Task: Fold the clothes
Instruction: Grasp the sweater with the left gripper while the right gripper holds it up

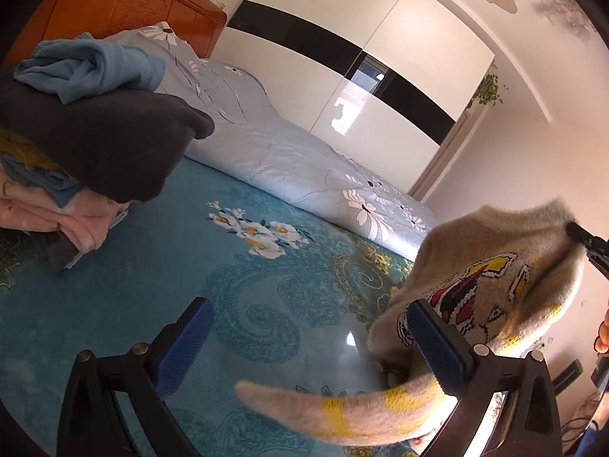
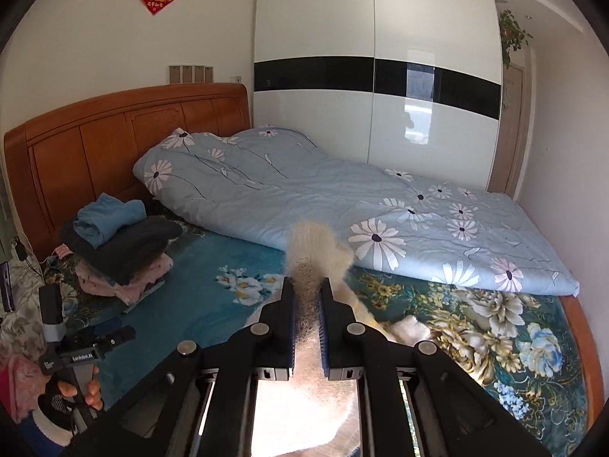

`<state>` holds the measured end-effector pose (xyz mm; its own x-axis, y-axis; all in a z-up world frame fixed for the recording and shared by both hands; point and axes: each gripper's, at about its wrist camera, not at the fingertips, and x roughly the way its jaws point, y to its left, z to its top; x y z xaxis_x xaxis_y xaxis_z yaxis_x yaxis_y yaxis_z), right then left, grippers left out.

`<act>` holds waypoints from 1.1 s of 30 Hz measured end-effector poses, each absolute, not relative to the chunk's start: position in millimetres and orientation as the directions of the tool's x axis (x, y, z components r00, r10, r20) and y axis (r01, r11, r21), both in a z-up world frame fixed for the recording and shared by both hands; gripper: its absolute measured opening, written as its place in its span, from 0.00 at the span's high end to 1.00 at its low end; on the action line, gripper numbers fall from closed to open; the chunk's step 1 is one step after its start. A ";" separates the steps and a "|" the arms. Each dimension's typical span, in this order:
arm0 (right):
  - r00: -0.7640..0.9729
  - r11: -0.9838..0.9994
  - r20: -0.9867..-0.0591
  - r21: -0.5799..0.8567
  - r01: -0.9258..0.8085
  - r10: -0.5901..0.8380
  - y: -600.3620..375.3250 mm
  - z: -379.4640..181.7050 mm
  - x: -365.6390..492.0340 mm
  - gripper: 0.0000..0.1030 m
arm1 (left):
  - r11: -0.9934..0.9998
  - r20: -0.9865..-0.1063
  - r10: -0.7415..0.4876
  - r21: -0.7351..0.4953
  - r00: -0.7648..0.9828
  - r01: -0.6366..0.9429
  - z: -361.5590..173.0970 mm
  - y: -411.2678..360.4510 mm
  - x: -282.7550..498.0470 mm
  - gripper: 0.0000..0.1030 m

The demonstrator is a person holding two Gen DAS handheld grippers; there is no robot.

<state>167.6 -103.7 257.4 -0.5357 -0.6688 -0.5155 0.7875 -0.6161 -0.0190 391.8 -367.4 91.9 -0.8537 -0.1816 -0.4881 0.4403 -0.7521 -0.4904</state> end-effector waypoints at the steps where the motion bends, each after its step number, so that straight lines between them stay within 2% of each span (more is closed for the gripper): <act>1: -0.546 -0.636 -0.526 -0.013 0.772 -0.652 -90.3 246.6 165.2 0.90 | -0.762 -0.501 -0.166 -0.482 -0.849 0.433 87.8 -364.2 384.5 0.00; 7: -0.631 -0.784 -0.599 -0.007 0.620 -0.493 22.6 180.9 135.9 0.90 | -0.827 -0.542 -0.021 -0.462 -0.840 0.320 74.6 -335.2 320.4 0.00; 13: -0.594 -0.913 -0.748 0.040 0.406 -0.296 133.9 73.5 103.0 0.90 | -0.911 -0.596 0.146 -0.391 -0.789 0.127 83.0 -287.8 218.8 0.00; 16: -0.554 -0.945 -0.786 0.112 0.309 -0.274 170.5 29.1 89.7 0.90 | -0.946 -0.633 0.193 -0.324 -0.750 0.030 90.2 -259.6 161.9 0.00; 20: -0.548 -0.941 -0.778 0.161 0.298 -0.307 186.2 5.6 91.9 0.90 | -0.965 -0.684 0.233 -0.253 -0.691 -0.075 92.7 -220.2 90.3 0.00; 24: -0.555 -0.932 -0.758 0.203 0.301 -0.344 191.6 -1.6 93.0 0.90 | -0.968 -0.802 0.251 -0.199 -0.542 -0.155 67.0 -188.6 28.8 0.01; 26: -0.556 -0.929 -0.752 0.210 0.306 -0.353 192.3 -5.3 93.7 0.89 | -0.949 -0.819 0.316 -0.283 -0.479 -0.141 56.5 -185.9 20.5 0.02; 28: -0.560 -0.927 -0.748 0.209 0.310 -0.356 192.3 -8.2 93.7 0.89 | -0.896 -0.778 0.435 -0.424 -0.454 -0.131 52.3 -190.0 24.5 0.03; 33: -0.564 -0.925 -0.742 0.214 0.315 -0.364 189.6 -15.6 87.8 0.89 | -0.847 -0.762 0.511 -0.526 -0.397 -0.079 38.4 -180.0 6.8 0.03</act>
<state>87.8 189.6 -15.6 -0.5636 -0.3637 -0.7417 0.3148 -0.9247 0.2142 6.8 -180.0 38.4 -0.3971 0.5110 -0.7624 -0.0791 -0.8467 -0.5262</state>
